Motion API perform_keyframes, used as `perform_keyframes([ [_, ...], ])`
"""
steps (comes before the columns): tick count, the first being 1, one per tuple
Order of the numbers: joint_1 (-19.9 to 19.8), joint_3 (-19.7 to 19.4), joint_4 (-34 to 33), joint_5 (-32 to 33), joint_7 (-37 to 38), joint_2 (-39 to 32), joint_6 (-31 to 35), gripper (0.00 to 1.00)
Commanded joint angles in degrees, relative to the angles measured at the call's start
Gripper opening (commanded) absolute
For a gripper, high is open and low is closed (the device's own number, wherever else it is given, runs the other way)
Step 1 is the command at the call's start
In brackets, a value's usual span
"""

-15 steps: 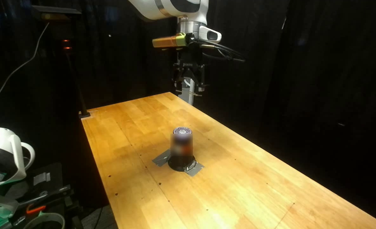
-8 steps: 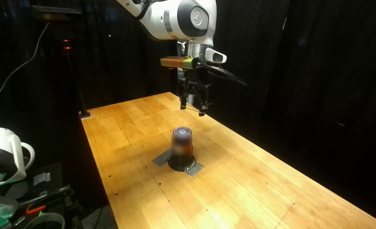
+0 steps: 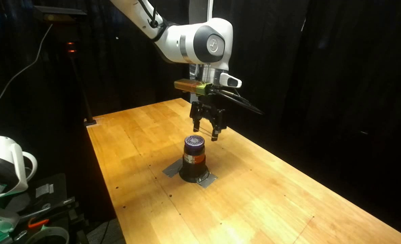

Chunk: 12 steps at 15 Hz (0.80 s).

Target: Put the rubber band on the jar.

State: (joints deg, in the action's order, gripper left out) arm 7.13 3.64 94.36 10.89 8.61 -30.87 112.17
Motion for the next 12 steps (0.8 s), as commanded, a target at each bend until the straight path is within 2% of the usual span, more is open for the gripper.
perform_keyframes([
  [1, 0.6, -0.4, -0.3, -1.9, 0.5, -1.4, 0.3, 1.0],
  [6, 0.4, -0.2, 1.0, -4.3, 0.1, -2.2, 0.0, 1.0],
  [12, 0.2, -0.7, 5.1, -4.5, 0.0, 1.1, -0.7, 1.0],
])
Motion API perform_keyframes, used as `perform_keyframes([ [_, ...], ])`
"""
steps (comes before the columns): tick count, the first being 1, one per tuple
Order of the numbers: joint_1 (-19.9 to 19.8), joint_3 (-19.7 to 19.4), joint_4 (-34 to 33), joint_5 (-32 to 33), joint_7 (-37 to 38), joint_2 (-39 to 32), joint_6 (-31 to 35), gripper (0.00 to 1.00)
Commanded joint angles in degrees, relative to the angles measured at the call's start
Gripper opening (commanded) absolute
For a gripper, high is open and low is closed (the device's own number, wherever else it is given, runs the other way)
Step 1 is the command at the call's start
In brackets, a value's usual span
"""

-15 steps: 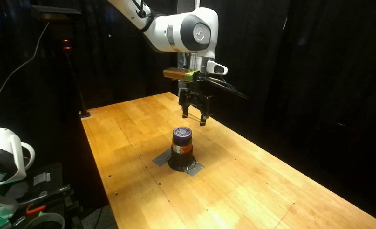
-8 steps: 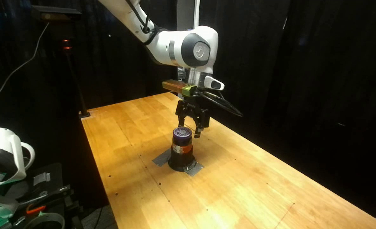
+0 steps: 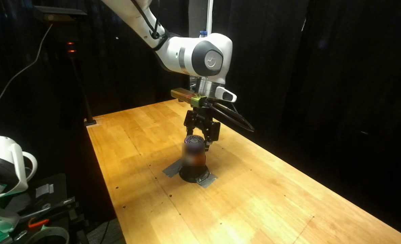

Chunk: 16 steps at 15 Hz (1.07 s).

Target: Put the rubber band on the jar.

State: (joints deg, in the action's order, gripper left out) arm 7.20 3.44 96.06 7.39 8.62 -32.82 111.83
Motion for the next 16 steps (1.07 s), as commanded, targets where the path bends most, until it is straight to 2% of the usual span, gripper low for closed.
perform_keyframes([
  [1, -0.1, -0.6, 4.6, -1.2, 0.1, 4.1, 0.2, 1.0],
  [8, -1.0, -0.4, 11.0, -3.4, -0.2, 8.9, 1.4, 1.0],
  [16, -0.5, -0.3, 19.2, -3.3, 0.6, 13.1, 8.6, 1.0],
])
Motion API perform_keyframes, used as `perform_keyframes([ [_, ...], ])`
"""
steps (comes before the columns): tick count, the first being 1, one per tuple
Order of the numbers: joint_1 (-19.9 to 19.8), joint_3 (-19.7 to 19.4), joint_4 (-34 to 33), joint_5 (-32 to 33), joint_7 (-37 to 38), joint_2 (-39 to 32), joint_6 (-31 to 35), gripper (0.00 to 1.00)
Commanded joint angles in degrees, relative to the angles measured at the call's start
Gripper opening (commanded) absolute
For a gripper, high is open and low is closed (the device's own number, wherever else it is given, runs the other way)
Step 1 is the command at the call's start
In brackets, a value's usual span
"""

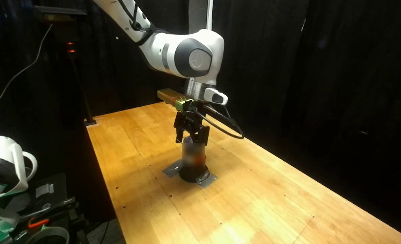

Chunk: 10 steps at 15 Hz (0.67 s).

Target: Put the rubber band on the jar.

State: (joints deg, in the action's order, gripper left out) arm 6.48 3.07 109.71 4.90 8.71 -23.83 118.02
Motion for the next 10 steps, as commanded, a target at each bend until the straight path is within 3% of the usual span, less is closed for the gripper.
perform_keyframes([
  [1, 0.2, 0.3, 6.6, -1.0, 0.4, 4.5, 3.5, 0.78],
  [2, 0.2, 0.4, 7.5, -1.1, 0.3, 4.9, 4.4, 0.74],
  [10, 0.2, -0.2, 17.6, -0.3, 2.3, 12.1, 11.0, 0.13],
])
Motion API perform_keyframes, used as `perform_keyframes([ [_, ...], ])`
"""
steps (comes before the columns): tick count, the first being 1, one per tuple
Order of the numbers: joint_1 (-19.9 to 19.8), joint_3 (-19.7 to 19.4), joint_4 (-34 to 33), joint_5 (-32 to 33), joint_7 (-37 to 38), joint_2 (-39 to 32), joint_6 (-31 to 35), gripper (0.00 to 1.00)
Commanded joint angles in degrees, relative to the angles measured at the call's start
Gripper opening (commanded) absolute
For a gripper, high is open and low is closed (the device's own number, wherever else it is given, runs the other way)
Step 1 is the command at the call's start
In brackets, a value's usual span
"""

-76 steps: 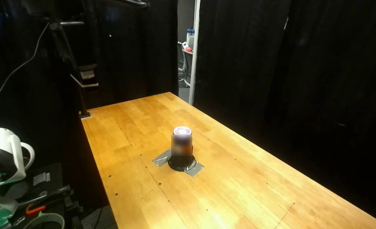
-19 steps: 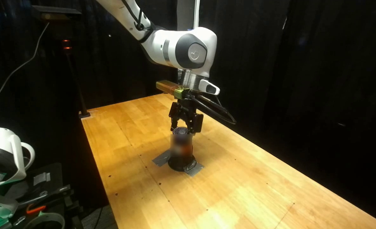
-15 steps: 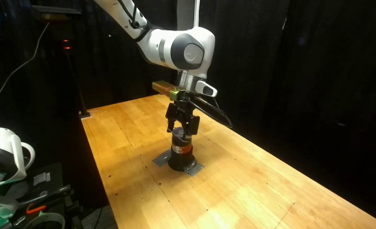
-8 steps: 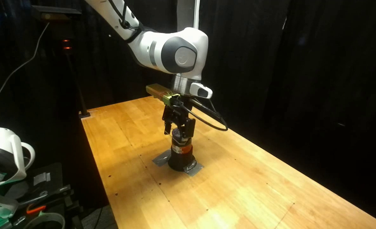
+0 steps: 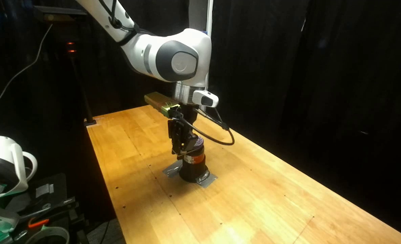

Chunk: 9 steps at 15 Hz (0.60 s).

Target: Put the rubber band on the jar.

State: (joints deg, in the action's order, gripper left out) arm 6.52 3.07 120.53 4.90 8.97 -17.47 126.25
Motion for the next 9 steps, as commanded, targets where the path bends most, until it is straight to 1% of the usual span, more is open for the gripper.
perform_keyframes([
  [1, 0.6, -0.6, 8.9, 0.7, 4.6, 7.3, 5.9, 0.11],
  [4, 2.0, -1.4, 14.4, 5.3, 13.0, 11.1, 14.7, 0.05],
  [5, 2.4, -1.6, 16.3, 7.8, 16.0, 12.4, 17.2, 0.09],
  [6, 2.7, -1.8, 17.8, 10.8, 19.3, 13.5, 19.2, 0.11],
  [9, 3.1, -2.2, 22.5, 21.0, 29.3, 16.9, 22.9, 0.11],
])
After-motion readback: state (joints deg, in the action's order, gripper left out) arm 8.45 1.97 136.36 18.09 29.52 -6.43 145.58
